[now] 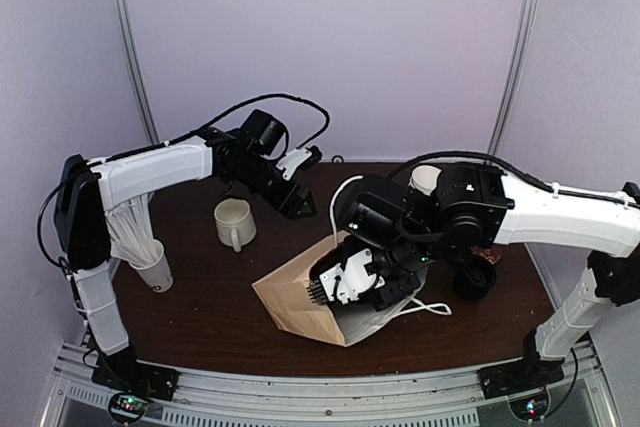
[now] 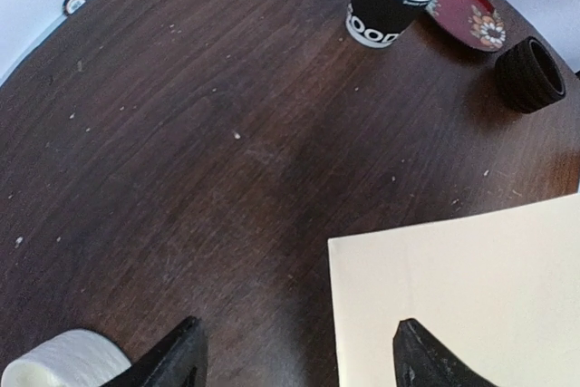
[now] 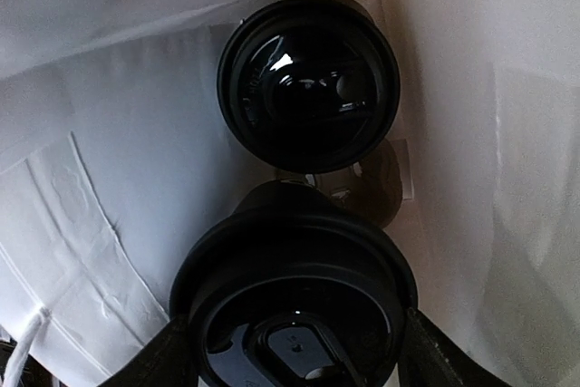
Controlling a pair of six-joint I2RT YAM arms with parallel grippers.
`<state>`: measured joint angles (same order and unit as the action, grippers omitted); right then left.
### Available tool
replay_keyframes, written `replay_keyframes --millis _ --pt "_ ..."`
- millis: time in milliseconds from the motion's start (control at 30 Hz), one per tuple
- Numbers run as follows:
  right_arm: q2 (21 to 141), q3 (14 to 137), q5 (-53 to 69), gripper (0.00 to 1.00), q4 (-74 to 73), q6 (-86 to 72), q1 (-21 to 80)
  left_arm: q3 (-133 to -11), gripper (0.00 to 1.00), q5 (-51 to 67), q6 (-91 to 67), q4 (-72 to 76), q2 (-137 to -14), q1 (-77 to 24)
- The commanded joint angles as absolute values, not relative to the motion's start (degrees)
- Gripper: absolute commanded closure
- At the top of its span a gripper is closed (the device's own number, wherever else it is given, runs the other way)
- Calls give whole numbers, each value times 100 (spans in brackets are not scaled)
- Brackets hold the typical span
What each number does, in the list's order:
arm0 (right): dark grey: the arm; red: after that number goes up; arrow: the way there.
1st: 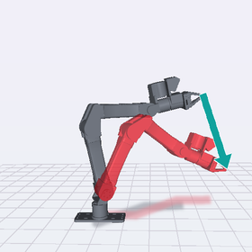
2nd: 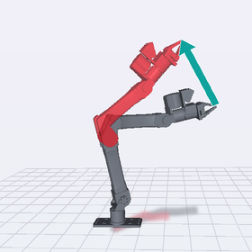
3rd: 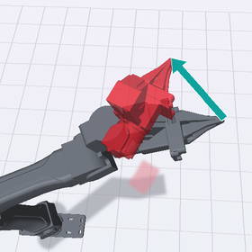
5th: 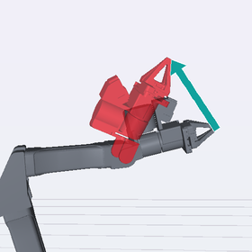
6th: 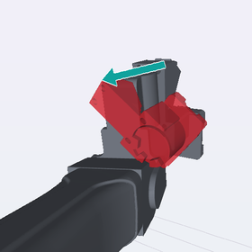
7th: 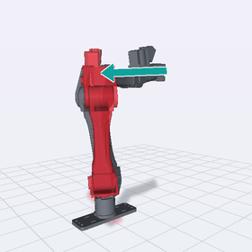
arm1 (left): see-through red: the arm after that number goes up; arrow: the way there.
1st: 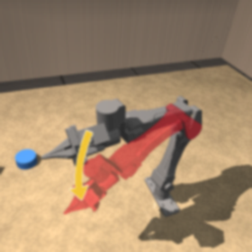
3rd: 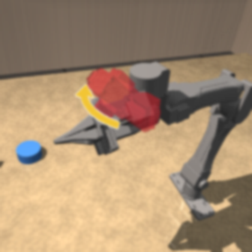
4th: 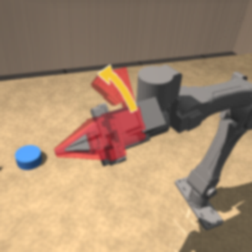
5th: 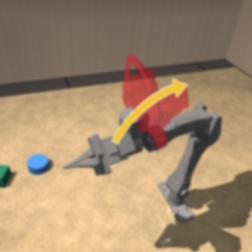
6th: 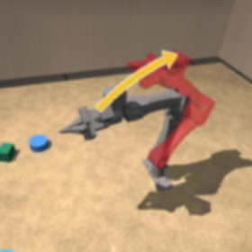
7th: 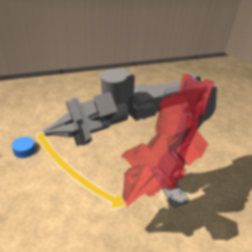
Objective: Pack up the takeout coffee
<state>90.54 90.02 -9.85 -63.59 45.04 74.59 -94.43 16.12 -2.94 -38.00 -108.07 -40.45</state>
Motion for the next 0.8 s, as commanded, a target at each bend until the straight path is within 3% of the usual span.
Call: replay_keyframes --millis 0,167,333,467,767 --pt "8947 9272 -620 65 -6420 4355 7348 -9537 26 871 -453 -4151 -9673 -4091" --pt "8989 9506 -72 65 -6438 4137 7068 -8874 25 129 -830 -4453 -8010 -4994" --pt "9039 9890 420 65 -6627 3982 6811 -8741 23 -324 -1548 -4985 -7310 -5736" --pt "8995 9854 547 65 -6614 3900 6722 -8847 21 -703 -1697 -5093 -7286 -6614" --pt "8831 9662 662 64 -6510 3765 6585 -9522 22 -1538 -2254 -5628 -8365 -7415"
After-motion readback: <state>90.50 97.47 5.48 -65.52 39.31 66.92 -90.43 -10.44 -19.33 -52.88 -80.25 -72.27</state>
